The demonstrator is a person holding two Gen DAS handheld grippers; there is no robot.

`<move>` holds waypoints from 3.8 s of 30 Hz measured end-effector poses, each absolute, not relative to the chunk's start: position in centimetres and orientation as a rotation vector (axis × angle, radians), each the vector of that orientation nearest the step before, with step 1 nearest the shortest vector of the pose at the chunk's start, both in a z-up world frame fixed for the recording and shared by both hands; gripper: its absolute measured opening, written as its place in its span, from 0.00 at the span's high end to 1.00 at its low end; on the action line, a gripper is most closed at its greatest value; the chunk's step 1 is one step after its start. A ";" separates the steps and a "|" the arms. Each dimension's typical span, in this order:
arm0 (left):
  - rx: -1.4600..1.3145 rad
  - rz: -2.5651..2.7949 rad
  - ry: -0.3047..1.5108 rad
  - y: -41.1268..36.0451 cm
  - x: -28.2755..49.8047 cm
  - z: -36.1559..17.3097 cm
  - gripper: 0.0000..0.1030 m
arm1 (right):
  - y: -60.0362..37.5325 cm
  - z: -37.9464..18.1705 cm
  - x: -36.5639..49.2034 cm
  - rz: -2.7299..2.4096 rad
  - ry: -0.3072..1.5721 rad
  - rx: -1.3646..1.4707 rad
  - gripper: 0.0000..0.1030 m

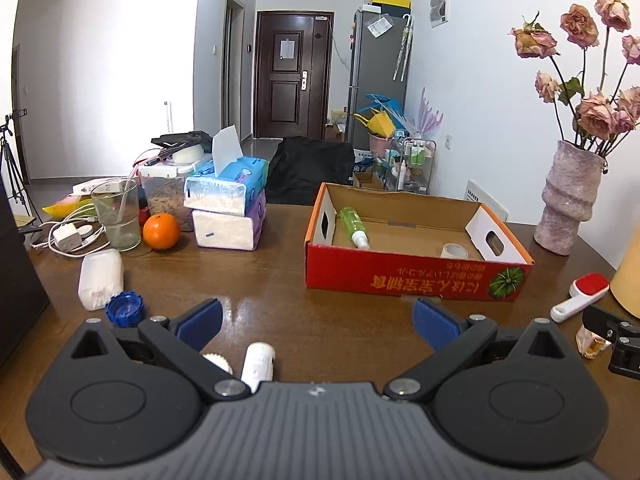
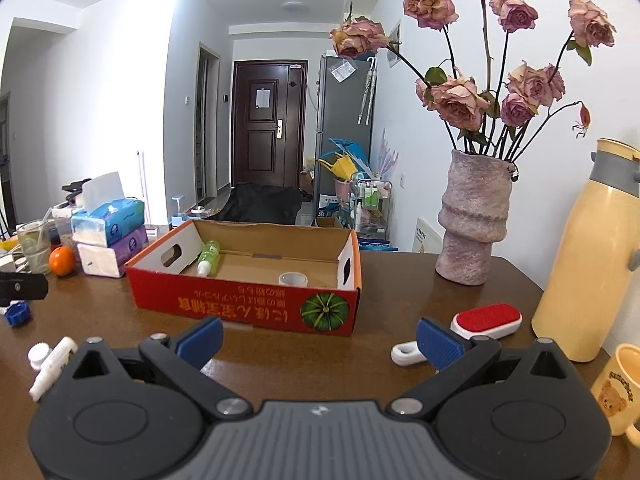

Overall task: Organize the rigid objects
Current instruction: 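Withdraw both tools from the box back over the table, then grasp the beige plug adapter with the right tool while the left tool approaches the cotton-swab box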

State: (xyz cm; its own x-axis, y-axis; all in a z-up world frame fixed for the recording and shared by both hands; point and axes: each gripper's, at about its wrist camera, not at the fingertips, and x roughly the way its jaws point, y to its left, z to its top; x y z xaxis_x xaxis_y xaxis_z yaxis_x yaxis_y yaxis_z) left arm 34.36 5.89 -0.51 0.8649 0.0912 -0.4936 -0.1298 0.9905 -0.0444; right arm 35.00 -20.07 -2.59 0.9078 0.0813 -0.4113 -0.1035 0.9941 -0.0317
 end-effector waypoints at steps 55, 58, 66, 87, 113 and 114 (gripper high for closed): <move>-0.117 0.384 0.562 16.4 26.2 -3.5 0.00 | -25.7 -8.7 32.3 -0.132 0.563 -0.073 0.01; -0.137 0.396 0.566 17.9 26.6 -3.7 0.00 | -25.8 -8.8 33.1 -0.138 0.557 -0.069 0.02; -0.149 0.473 0.575 22.1 28.9 -4.2 0.00 | -26.3 -9.8 35.7 -0.163 0.573 -0.047 0.08; -0.145 0.542 0.613 28.0 36.4 -5.6 0.00 | -28.3 -12.2 42.2 -0.261 0.576 0.018 0.38; -0.144 0.477 0.713 33.4 46.8 -9.9 0.00 | -28.8 -13.5 48.1 -0.349 0.624 0.030 0.67; -0.144 0.474 0.717 33.6 47.0 -10.0 0.00 | -28.8 -13.5 48.2 -0.350 0.627 0.028 0.67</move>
